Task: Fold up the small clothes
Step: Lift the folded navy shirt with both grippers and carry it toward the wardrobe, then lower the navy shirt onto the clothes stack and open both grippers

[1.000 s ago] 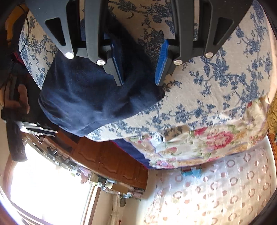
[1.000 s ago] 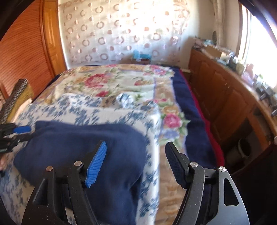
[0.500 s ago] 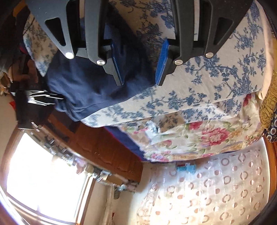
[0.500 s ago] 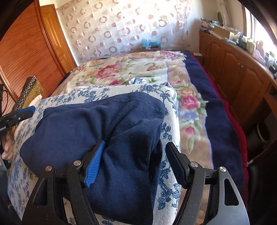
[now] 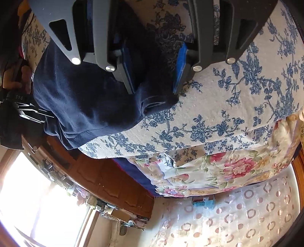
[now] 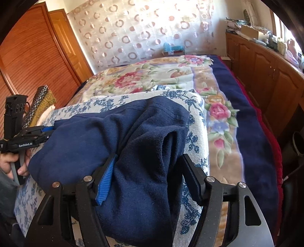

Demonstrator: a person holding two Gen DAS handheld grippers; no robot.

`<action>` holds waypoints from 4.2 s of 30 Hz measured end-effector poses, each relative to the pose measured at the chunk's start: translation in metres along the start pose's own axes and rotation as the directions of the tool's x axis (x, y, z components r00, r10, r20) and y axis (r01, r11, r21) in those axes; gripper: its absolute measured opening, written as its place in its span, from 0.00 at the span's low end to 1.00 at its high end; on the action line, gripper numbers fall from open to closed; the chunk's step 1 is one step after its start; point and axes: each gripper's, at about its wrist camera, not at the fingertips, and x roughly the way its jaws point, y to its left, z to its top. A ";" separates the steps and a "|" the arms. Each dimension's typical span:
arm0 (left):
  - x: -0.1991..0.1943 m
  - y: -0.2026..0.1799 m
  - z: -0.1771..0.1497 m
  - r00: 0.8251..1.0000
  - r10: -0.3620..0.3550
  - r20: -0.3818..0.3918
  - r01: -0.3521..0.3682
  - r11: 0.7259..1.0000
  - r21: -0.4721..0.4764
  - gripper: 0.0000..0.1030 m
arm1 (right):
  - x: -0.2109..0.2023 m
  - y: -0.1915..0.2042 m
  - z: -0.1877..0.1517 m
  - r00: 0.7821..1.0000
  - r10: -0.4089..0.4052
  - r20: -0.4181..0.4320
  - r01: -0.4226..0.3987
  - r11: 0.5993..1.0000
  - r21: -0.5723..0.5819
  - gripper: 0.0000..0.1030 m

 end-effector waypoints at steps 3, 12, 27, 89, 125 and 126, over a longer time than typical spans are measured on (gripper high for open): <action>0.000 0.003 0.001 1.000 -0.017 0.006 0.017 1.000 -0.015 0.37 | 0.000 0.000 0.000 0.999 0.038 -0.005 -0.038 0.999 0.005 0.53; -0.013 0.004 -0.001 0.993 -0.103 0.053 0.105 0.994 -0.034 0.08 | -0.005 0.016 -0.002 0.999 0.049 0.006 -0.049 0.999 -0.016 0.24; -0.143 -0.021 -0.012 0.955 -0.106 0.276 0.083 0.992 0.094 0.07 | -0.061 0.090 0.019 0.979 0.020 0.203 0.011 0.988 -0.154 0.19; -0.245 0.256 -0.179 0.815 0.440 0.377 -0.230 0.843 -0.487 0.08 | 0.168 0.494 0.168 0.948 0.314 0.041 -0.205 0.708 -0.676 0.57; -0.288 0.146 -0.173 0.786 0.467 0.406 -0.376 0.882 -0.285 0.49 | 0.068 0.408 0.061 0.950 0.256 0.182 -0.134 0.855 -0.501 0.59; -0.288 0.140 -0.174 0.790 0.456 0.410 -0.368 0.888 -0.277 0.49 | 0.059 0.404 0.056 0.948 0.255 0.188 -0.132 0.858 -0.496 0.60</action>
